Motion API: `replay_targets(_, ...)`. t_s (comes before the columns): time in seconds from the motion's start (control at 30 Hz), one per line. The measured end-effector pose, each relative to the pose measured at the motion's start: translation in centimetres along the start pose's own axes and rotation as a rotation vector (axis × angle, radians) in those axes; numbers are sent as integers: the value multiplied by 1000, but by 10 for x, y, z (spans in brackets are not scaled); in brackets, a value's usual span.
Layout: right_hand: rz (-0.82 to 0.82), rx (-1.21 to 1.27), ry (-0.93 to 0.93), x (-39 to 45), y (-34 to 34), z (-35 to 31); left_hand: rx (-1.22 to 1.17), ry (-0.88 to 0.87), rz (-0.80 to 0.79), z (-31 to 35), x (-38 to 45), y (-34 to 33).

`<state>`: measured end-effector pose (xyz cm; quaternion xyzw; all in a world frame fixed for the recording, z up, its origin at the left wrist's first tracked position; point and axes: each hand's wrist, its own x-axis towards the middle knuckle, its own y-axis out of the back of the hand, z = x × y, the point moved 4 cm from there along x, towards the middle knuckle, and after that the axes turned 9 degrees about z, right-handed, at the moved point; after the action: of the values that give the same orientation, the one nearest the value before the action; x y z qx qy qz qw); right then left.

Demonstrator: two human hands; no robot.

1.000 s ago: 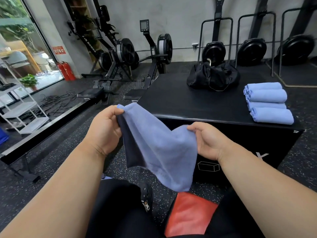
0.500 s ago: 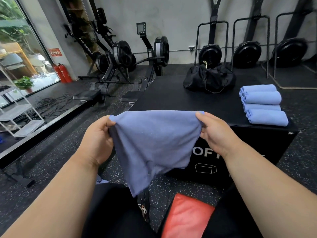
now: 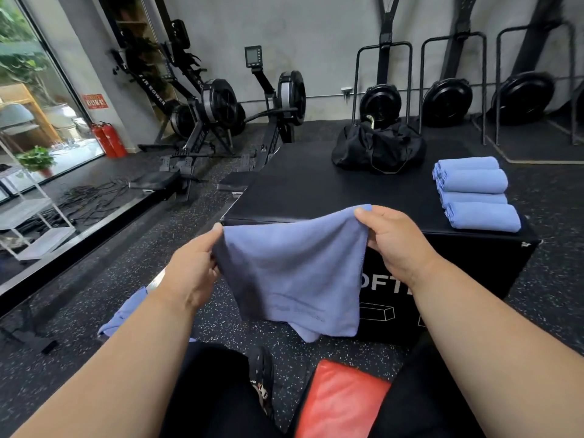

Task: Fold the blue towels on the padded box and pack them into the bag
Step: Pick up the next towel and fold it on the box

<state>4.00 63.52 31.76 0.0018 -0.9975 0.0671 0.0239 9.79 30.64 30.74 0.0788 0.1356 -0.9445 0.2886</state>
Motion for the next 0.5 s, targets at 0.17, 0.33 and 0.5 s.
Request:
replay_targets(0.17,101,-31,47,9,14,0,-34,-156,-47,14,-2,-6)
replay_targets(0.33,104,-51,53,14,15,1,-158,-97,-112,23,-5,-14)
replay_targets(0.5,43,-58,77,13,6,-1,98,25,-89,4,0,-22)
